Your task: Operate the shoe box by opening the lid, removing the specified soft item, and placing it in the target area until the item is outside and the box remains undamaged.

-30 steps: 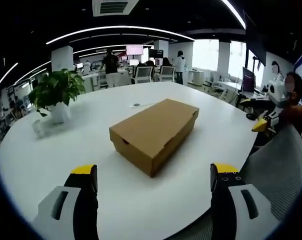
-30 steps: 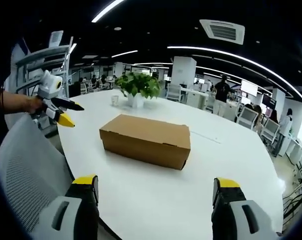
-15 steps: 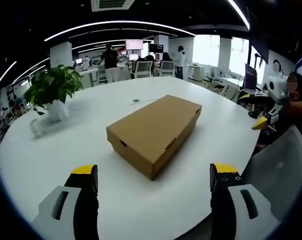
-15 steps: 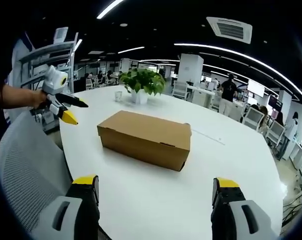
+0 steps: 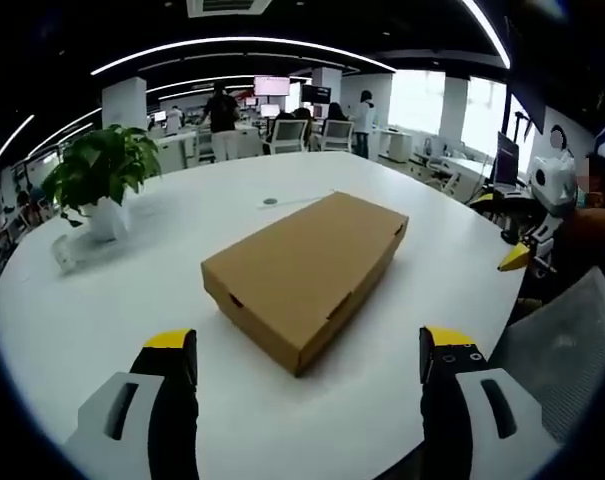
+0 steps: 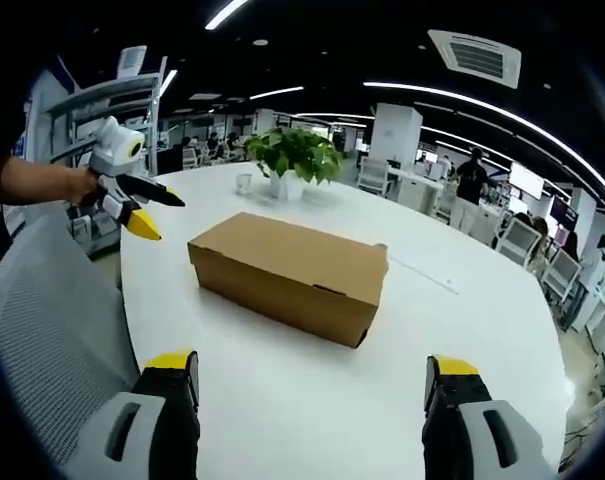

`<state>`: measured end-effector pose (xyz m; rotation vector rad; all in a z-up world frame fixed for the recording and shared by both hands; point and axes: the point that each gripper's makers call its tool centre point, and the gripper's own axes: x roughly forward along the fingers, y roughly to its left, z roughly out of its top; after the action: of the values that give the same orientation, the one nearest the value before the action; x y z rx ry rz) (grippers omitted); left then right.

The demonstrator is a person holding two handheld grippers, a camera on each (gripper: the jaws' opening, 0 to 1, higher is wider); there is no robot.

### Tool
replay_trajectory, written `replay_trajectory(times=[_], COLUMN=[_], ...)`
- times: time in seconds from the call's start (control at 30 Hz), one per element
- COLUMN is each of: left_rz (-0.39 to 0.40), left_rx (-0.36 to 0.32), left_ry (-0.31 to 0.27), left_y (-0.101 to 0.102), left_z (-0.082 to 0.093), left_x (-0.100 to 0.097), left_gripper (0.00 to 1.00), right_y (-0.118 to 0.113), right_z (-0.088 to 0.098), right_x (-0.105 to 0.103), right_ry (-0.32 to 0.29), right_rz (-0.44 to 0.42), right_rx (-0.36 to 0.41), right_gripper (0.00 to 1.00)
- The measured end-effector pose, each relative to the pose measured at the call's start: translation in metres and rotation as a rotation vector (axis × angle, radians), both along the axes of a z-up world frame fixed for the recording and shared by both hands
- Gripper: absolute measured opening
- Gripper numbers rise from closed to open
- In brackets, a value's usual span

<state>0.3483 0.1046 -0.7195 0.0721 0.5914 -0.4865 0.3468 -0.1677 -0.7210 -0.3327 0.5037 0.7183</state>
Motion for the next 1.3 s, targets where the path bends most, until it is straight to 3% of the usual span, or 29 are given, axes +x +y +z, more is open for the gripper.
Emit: replay_trajectory(times=[0.73,0.97,1.3], left_rz=[0.062,0.086,0.134], left_rx=[-0.027,-0.038,-0.064], left_ry=[0.033,0.082,0.068], left_y=[-0.016,-0.021,-0.021], left_z=[-0.025,-0.044,-0.049], left_x=[0.019,0.022,0.031], left_gripper=[0.95,0.96,0.96], right_y=[0.01,0.013,0.022], right_z=[-0.022,-0.031,-0.037], right_x=[0.04,0.053,0.071], right_ry=[0.03,0.045,0.057], right_rz=[0.069,0.088,0.111], right_rx=[0.022,0.03,0.039], right_gripper=[0.88,0.86,0.84])
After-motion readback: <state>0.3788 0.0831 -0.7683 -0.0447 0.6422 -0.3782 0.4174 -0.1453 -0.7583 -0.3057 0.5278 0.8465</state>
